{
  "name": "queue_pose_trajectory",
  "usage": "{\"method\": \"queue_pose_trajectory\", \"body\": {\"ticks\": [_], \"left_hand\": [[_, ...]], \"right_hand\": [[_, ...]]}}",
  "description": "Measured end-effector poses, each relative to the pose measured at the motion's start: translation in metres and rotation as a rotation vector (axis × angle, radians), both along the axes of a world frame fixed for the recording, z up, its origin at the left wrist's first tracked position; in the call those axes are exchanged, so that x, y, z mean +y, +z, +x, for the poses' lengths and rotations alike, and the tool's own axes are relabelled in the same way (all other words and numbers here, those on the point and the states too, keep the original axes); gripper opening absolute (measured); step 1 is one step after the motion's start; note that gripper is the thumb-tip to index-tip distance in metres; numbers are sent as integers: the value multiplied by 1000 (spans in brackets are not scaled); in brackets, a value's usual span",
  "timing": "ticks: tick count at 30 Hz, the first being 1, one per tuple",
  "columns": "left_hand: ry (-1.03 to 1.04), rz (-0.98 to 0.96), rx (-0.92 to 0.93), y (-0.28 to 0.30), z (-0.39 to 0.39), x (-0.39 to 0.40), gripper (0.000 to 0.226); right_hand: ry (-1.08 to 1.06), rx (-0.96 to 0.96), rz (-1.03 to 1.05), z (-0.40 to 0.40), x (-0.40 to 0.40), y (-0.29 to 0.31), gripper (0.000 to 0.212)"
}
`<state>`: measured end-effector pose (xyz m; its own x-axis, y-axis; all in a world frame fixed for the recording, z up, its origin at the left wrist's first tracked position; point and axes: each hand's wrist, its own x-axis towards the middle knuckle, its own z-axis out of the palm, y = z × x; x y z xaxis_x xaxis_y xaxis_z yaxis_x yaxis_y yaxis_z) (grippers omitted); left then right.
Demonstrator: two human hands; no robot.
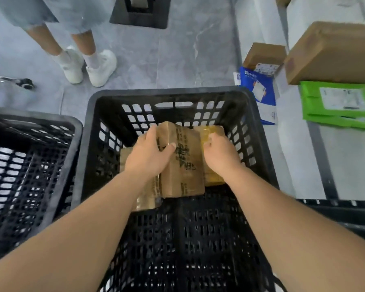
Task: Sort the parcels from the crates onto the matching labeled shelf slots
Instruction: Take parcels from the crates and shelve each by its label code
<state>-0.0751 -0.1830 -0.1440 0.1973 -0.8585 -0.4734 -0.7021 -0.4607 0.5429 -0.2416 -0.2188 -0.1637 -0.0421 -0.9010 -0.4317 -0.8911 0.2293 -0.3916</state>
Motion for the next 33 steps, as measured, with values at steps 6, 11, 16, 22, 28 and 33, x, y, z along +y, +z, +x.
{"method": "queue_pose_trajectory", "body": {"ticks": [6, 11, 16, 22, 28, 33], "left_hand": [[44, 60, 44, -13, 1, -14, 76], [146, 93, 154, -19, 4, -22, 68], [214, 121, 247, -17, 11, -18, 63], [285, 110, 369, 20, 19, 6, 65], [494, -70, 595, 63, 42, 33, 74], [508, 33, 589, 64, 39, 84, 57]], "right_hand": [[-142, -138, 107, 10, -25, -29, 31], [-192, -349, 224, 21, -30, -34, 37], [-330, -456, 290, 25, -24, -29, 49], [-358, -575, 259, 28, -7, 18, 54], [-422, -731, 121, 27, 27, 75, 51], [-412, -703, 262, 36, 87, 73, 55]]}}
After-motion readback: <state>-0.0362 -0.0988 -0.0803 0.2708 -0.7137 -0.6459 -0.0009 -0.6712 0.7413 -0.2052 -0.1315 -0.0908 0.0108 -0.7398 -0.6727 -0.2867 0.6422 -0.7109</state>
